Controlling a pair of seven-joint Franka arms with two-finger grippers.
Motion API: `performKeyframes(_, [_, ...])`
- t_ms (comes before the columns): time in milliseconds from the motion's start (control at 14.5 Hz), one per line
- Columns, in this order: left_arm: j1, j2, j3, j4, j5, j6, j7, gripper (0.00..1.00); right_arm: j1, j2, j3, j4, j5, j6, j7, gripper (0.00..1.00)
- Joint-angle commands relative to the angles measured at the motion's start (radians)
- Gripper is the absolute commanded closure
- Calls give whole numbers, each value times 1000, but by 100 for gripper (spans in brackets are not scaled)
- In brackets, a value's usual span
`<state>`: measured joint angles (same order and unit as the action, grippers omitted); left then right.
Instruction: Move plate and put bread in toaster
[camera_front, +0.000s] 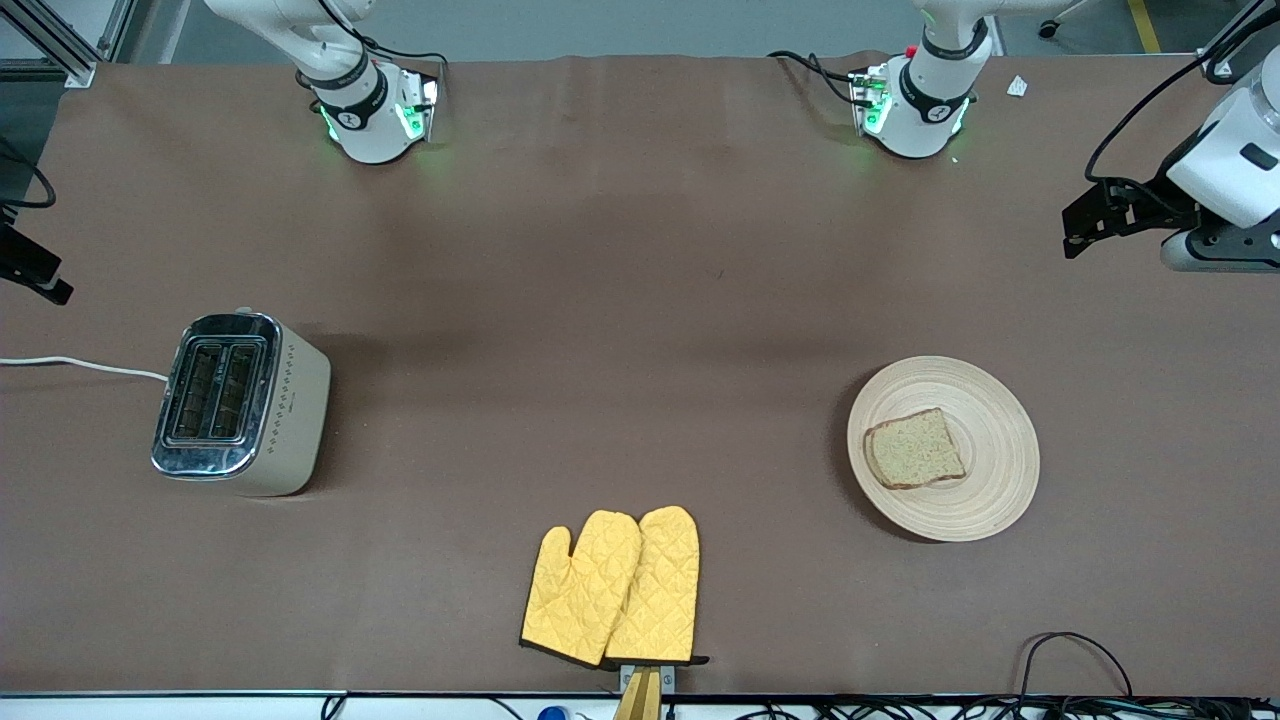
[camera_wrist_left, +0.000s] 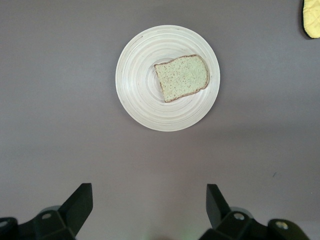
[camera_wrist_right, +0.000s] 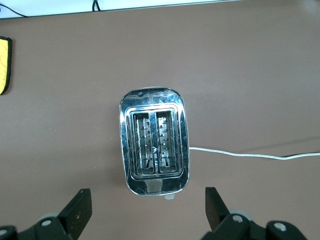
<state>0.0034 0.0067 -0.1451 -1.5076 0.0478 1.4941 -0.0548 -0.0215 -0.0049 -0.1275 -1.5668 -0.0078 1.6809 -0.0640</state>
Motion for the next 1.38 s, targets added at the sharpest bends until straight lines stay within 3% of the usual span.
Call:
performKeyframes(0, [6, -4, -2, 6, 6, 6, 23, 0, -18, -29, 16, -29, -5, 8, -8, 0])
performKeyframes(207, [12, 32, 9, 10, -20, 8, 42, 0, -9, -33, 25, -27, -5, 2, -8, 0])
performKeyframes(415, [110, 117, 9, 38, -95, 35, 55, 0, 37, -52, 23, -30, -5, -13, -10, 0])
performKeyframes(761, [289, 295, 7, 33, -256, 205, 199, 0, 34, -75, 23, -50, -6, -18, -16, 0])
performKeyframes(1176, [397, 496, 7, 35, -330, 398, 438, 0, 31, -82, 22, -65, -9, -17, -17, 0])
performKeyframes(1314, [434, 571, 7, 35, -428, 437, 525, 0, 31, -83, 22, -68, -11, -13, -16, 0])
